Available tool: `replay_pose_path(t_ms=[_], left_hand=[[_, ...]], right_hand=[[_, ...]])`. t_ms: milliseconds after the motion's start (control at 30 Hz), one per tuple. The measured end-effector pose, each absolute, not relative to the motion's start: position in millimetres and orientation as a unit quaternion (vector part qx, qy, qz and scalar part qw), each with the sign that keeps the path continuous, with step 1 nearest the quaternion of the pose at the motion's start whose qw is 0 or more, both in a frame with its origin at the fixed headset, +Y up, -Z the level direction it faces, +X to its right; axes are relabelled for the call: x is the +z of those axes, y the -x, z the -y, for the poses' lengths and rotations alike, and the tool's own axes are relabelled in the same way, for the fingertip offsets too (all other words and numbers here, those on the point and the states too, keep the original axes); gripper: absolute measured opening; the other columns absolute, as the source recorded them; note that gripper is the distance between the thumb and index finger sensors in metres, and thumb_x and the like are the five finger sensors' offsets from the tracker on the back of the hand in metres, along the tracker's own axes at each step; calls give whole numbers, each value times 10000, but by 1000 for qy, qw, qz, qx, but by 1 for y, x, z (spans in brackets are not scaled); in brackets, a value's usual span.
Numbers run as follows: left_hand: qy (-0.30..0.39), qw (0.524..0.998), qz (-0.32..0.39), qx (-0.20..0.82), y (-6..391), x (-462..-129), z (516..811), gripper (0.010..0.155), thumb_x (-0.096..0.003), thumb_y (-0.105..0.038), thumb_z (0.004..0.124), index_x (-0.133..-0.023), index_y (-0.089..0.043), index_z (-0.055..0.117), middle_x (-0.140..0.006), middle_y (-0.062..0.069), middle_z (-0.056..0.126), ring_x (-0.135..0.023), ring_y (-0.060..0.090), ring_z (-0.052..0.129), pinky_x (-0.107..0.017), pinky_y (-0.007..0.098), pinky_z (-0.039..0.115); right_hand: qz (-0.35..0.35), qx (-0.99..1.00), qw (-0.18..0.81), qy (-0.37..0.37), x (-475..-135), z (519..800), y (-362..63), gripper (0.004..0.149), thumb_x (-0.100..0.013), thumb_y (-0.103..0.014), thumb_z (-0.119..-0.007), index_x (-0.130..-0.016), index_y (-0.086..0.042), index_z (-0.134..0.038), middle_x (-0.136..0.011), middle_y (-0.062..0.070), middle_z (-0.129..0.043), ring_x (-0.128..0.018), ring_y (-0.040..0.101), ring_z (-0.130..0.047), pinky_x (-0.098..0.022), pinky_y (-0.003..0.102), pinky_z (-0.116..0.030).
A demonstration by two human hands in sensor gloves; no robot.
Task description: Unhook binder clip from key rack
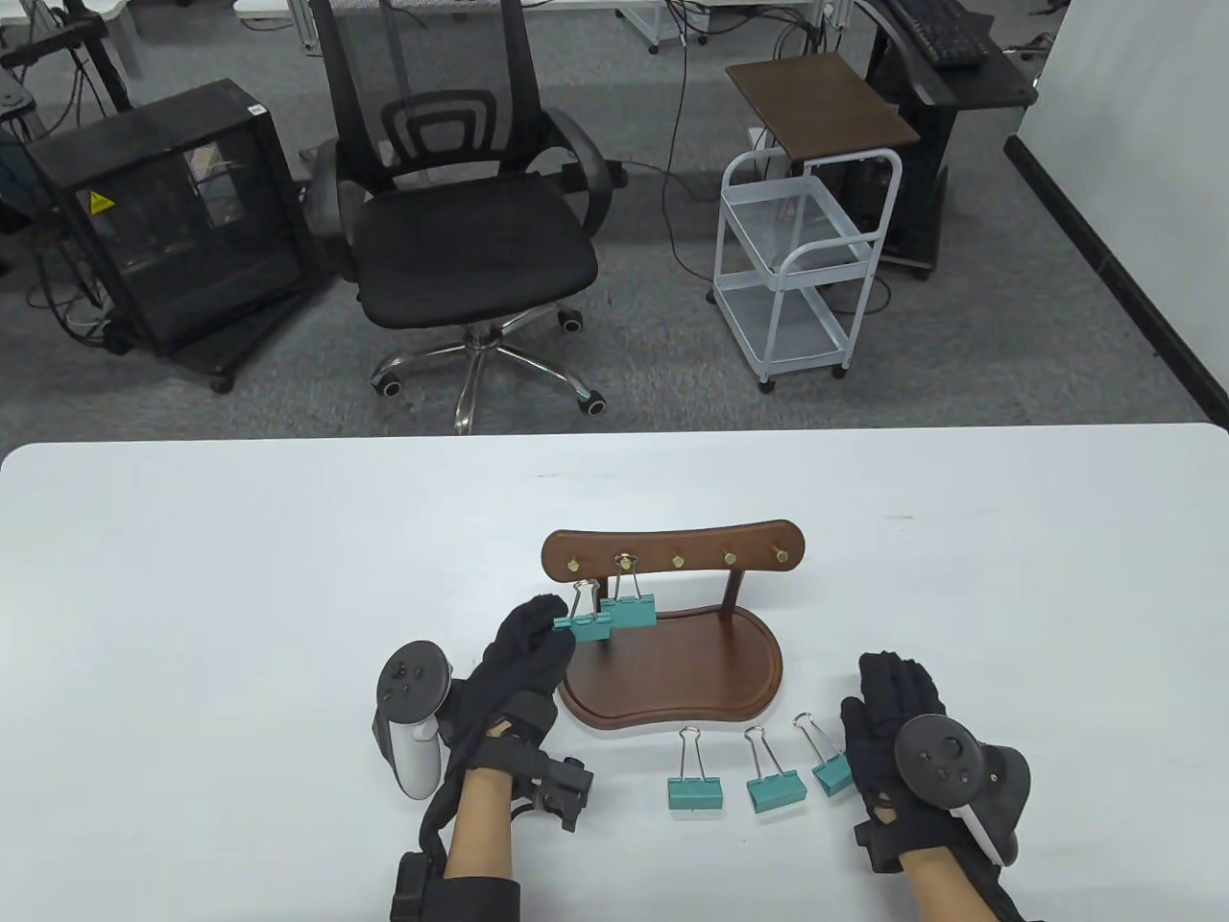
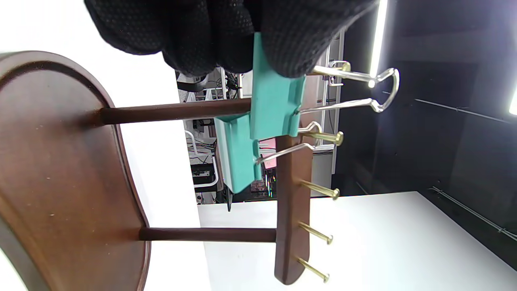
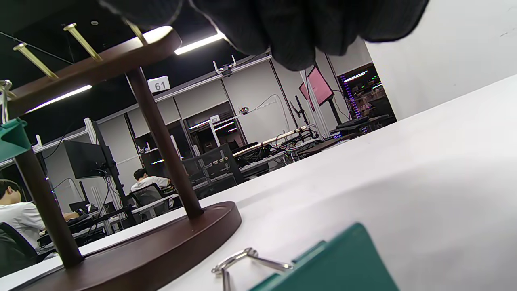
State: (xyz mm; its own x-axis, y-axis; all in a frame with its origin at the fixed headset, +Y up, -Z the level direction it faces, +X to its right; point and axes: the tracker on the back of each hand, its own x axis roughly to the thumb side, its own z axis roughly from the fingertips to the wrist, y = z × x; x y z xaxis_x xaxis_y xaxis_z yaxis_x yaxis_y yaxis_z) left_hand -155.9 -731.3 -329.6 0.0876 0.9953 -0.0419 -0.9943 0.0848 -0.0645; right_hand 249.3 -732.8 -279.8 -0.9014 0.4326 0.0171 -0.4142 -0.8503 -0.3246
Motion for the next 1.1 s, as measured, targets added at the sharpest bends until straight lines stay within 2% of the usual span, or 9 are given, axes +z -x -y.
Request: replay_pose_path(t_ms=[567,767,967,1100], left_hand=[[29,769,14,639,169,-288,713,534,-542,-416,754,-1047,-327,607,-1033,66,712,-911,331,780,-645,560,700],[26,806,11,591,170,-283,712,517,-539,-451,755,-1023,-300,654,-988,75,771,-859,343,822,-603,559,725],[34,887,13,461,175,-279,703,492,-543,-489,753,-983,-268,743,-917,68,853,-788,341,884,-562,553,756],[90,915,-9,394,178,-280,708,491,-552,-492,751,-972,-237,771,-877,86,879,-745,343,905,-539,556,764]], right_hand=[[173,958,230,22,-280,732,-249,591,-396,-486,-645,-909,-193,-627,-975,130,-670,-887,394,-615,-628,513,-618],[172,958,228,23,-280,732,-250,592,-396,-486,-644,-909,-192,-626,-975,131,-670,-888,393,-614,-629,512,-618],[172,958,229,21,-280,732,-250,590,-397,-485,-645,-909,-192,-626,-975,132,-670,-887,394,-614,-628,513,-618],[174,957,230,21,-279,732,-250,591,-397,-485,-644,-908,-190,-626,-974,132,-671,-887,394,-615,-628,512,-619]])
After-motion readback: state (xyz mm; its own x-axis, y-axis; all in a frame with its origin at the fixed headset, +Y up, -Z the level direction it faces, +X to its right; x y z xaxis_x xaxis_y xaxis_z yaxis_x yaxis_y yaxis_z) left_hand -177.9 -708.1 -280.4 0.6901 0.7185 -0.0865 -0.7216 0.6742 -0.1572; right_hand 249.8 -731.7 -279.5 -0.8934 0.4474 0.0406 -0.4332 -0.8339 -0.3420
